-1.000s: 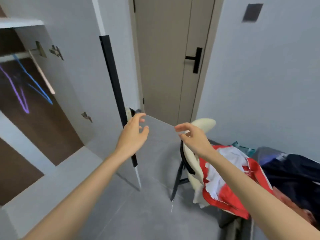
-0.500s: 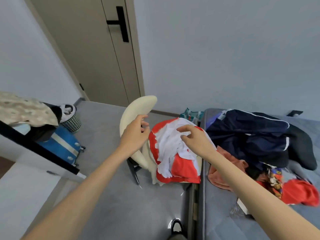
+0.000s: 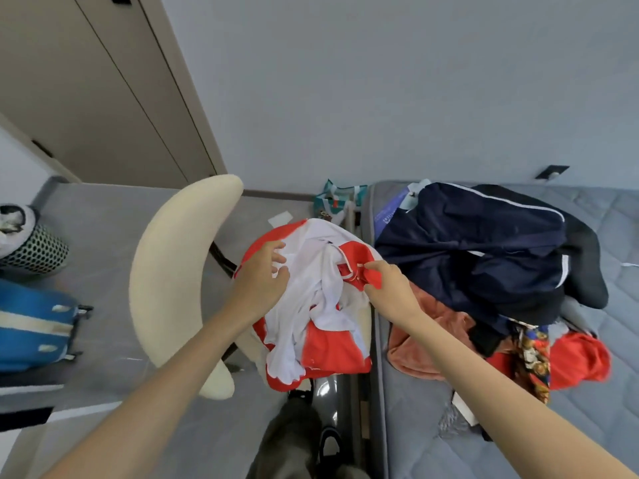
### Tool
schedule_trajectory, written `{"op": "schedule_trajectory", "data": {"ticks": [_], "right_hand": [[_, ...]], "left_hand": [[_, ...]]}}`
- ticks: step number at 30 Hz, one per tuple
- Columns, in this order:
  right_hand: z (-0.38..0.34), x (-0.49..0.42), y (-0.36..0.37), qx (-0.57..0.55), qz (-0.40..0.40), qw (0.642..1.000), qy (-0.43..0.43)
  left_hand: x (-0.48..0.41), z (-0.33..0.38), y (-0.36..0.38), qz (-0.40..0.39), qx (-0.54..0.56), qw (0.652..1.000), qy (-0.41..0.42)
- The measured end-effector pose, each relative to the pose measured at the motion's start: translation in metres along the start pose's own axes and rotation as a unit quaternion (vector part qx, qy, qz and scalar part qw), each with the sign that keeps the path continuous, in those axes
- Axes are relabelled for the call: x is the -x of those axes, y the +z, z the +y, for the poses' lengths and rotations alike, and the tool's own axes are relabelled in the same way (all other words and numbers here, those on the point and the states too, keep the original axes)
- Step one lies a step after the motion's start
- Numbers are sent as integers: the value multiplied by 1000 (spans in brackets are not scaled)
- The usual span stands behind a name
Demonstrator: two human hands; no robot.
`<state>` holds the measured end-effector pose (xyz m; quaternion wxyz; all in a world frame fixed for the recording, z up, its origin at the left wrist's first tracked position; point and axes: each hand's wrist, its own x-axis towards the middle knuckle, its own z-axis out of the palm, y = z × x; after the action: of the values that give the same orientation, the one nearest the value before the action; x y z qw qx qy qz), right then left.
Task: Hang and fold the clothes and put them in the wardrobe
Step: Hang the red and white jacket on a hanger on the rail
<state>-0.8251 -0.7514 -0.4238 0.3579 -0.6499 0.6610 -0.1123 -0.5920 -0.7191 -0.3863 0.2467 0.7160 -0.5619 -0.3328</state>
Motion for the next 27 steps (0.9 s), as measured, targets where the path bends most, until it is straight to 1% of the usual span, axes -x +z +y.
{"op": "schedule_trajectory", "data": {"ticks": [5,7,12,16,19,21,23,25,27], "right_hand": [[28,-58,20,17,1,996,85],[47,-90,30,10,5,991,134],[76,-119,46,8,-9,983,181],[101,-142,70,25,-17,978,206],[113,-152,83,78,-34,969,232],[117,-153,88,116,-19,967,226],[117,-148,86,147,14,970,193],[114,-141,77,154,32,976,147],[112,-133,64,138,36,985,101]], "left_hand": [[-73,-18,43,-70,-9,997,-5],[-110,-28,71,-111,-18,994,-9],[-137,-43,107,-171,-15,985,-7],[-160,-62,137,-195,-19,981,-1],[-173,-71,153,-191,-42,980,45],[-181,-71,163,-191,-88,975,78],[-184,-65,172,-198,-126,969,80],[-187,-57,180,-208,-154,963,70],[-185,-51,185,-207,-188,958,72]]}}
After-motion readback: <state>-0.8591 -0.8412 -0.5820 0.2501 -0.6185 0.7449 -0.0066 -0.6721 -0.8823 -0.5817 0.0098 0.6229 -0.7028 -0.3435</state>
